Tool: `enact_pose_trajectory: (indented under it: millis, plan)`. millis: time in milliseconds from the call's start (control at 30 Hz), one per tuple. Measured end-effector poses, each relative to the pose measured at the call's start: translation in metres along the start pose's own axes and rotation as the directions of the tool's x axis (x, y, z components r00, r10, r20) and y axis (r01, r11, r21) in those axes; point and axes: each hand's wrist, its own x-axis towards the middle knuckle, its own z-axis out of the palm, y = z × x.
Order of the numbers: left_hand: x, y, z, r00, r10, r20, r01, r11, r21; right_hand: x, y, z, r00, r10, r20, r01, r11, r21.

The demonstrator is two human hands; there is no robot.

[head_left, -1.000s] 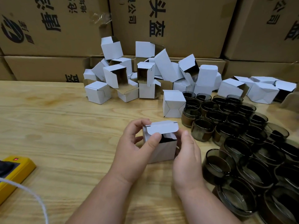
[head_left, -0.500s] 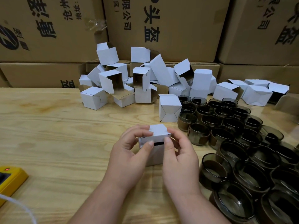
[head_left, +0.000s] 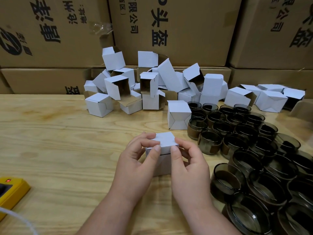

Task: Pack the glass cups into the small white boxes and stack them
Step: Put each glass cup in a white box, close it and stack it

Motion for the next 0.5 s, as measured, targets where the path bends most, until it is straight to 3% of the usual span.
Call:
enact_pose_trajectory:
  millis: [500]
  plan:
    - [0.002, 0.0017, -0.0009, 0.997, -0.045, -0.062, 0.049, 0.997, 0.065, 0.0003, -0.0016, 0.0006, 0.997, -0.066, 0.049, 0.073, 0.987, -0.146]
